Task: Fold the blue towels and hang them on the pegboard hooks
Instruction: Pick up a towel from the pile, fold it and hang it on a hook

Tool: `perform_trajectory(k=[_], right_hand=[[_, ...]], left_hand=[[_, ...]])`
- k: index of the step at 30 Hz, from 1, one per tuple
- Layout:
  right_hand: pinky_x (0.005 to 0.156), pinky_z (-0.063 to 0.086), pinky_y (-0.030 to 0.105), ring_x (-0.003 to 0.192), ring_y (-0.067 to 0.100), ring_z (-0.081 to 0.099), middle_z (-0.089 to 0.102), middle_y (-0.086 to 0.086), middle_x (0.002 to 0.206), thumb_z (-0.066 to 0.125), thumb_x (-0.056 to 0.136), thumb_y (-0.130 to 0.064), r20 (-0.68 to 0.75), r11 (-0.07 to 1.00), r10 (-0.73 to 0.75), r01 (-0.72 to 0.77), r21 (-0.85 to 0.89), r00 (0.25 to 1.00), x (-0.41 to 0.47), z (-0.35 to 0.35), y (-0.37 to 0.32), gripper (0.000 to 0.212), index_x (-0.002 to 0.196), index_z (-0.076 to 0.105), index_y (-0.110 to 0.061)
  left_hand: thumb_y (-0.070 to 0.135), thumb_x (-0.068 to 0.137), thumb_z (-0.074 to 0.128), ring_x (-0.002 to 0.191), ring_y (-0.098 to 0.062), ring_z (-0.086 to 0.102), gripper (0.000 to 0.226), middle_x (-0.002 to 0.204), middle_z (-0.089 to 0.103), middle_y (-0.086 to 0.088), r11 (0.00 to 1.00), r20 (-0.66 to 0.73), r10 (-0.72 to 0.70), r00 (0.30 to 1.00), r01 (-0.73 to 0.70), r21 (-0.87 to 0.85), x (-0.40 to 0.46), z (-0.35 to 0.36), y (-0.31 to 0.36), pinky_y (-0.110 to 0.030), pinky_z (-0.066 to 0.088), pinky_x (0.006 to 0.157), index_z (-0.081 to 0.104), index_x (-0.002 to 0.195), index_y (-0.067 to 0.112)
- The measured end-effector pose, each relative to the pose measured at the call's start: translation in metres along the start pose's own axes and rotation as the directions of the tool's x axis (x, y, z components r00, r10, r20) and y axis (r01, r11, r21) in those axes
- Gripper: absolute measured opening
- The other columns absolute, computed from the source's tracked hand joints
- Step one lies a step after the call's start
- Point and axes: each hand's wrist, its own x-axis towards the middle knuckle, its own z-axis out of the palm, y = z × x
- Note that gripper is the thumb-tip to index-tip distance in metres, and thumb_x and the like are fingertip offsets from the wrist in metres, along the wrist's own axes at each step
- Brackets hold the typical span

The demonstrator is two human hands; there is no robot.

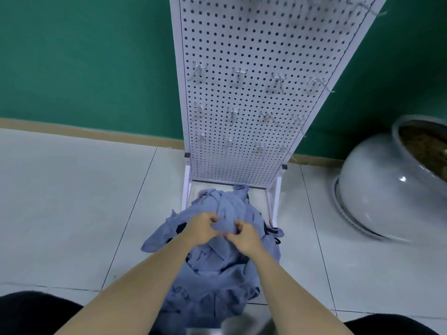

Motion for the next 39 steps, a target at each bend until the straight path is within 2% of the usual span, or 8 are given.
perform_trajectory(k=[8,11,15,17,19,23,28,39], right_hand=[[0.070,0.042,0.023,0.065,0.005,0.050,0.057,-0.006,0.070,0.074,0.091,-0.008,-0.080,0.994,-0.097,0.101,0.040,0.992,0.013,-0.044,-0.039,0.031,0.070,0.057,-0.021],[0.081,0.046,0.022,0.083,0.001,0.059,0.065,-0.008,0.092,0.073,0.092,-0.005,-0.126,0.951,-0.188,0.212,0.226,0.974,-0.003,-0.060,-0.070,0.012,0.096,0.067,-0.016],[0.096,0.051,0.022,0.110,0.005,0.066,0.071,-0.013,0.117,0.072,0.096,-0.028,0.077,0.863,-0.218,0.155,0.481,0.973,-0.038,-0.082,-0.108,0.038,0.132,0.064,-0.021],[0.070,0.048,0.012,0.077,-0.002,0.064,0.070,-0.022,0.083,0.071,0.097,-0.024,0.050,0.914,-0.272,0.242,0.325,0.961,-0.054,-0.088,-0.120,0.006,0.099,0.069,-0.019],[0.049,0.031,0.013,0.049,-0.001,0.038,0.043,-0.020,0.051,0.068,0.099,-0.019,-0.033,0.928,-0.332,0.333,0.166,0.943,-0.069,-0.095,-0.138,0.038,0.068,0.046,-0.018],[0.051,0.022,0.022,0.051,0.007,0.026,0.028,-0.010,0.054,0.060,0.104,-0.023,-0.120,0.864,-0.495,0.502,0.033,0.860,-0.098,-0.119,-0.172,0.048,0.063,0.036,-0.018],[0.060,0.042,0.037,0.066,0.014,0.045,0.053,0.016,0.069,0.057,0.101,-0.030,-0.272,0.809,-0.549,0.584,0.065,0.790,-0.130,-0.152,-0.210,0.038,0.087,0.063,0.005],[0.071,0.042,0.037,0.069,0.016,0.044,0.046,0.006,0.072,0.060,0.102,-0.023,-0.429,0.688,-0.476,0.629,0.362,0.768,-0.167,-0.174,-0.250,0.035,0.084,0.057,0.006]], left_hand=[[0.004,0.093,0.067,0.061,-0.008,0.043,0.024,0.071,0.055,0.002,0.980,-0.233,0.128,0.964,-0.159,-0.118,-0.001,-0.032,0.027,-0.020,0.038,0.060,0.051,0.081,0.017],[0.006,0.098,0.061,0.068,-0.010,0.047,0.015,0.077,0.058,-0.004,0.946,-0.264,0.150,0.953,-0.216,-0.242,-0.005,-0.055,0.055,-0.023,0.040,0.061,0.051,0.088,0.011],[0.009,0.100,0.060,0.071,-0.012,0.051,0.008,0.080,0.060,-0.007,0.909,-0.338,0.190,0.922,-0.295,-0.294,-0.021,-0.088,0.103,-0.021,0.044,0.064,0.057,0.093,0.011],[0.007,0.098,0.061,0.073,-0.013,0.055,0.013,0.082,0.066,-0.011,0.908,-0.343,0.244,0.907,-0.338,-0.247,-0.032,-0.108,0.125,-0.020,0.046,0.065,0.061,0.089,0.016],[0.006,0.096,0.063,0.073,-0.012,0.057,0.013,0.085,0.070,-0.015,0.907,-0.321,0.318,0.892,-0.385,-0.171,-0.046,-0.128,0.143,-0.023,0.047,0.066,0.066,0.088,0.017],[0.014,0.097,0.068,0.066,-0.006,0.058,0.009,0.080,0.070,-0.003,0.896,-0.383,0.304,0.872,-0.399,-0.196,-0.079,-0.160,0.164,-0.021,0.046,0.063,0.069,0.090,0.019],[0.030,0.083,0.080,0.090,-0.015,0.074,0.037,0.098,0.079,-0.002,0.764,-0.195,0.280,0.940,-0.341,-0.547,-0.119,-0.177,0.178,-0.029,0.058,0.082,0.070,0.116,0.016],[0.024,0.091,0.078,0.102,-0.007,0.072,0.028,0.110,0.077,0.010,0.856,-0.172,0.352,0.920,-0.390,-0.338,-0.131,-0.142,0.190,-0.023,0.057,0.088,0.070,0.117,0.024]])
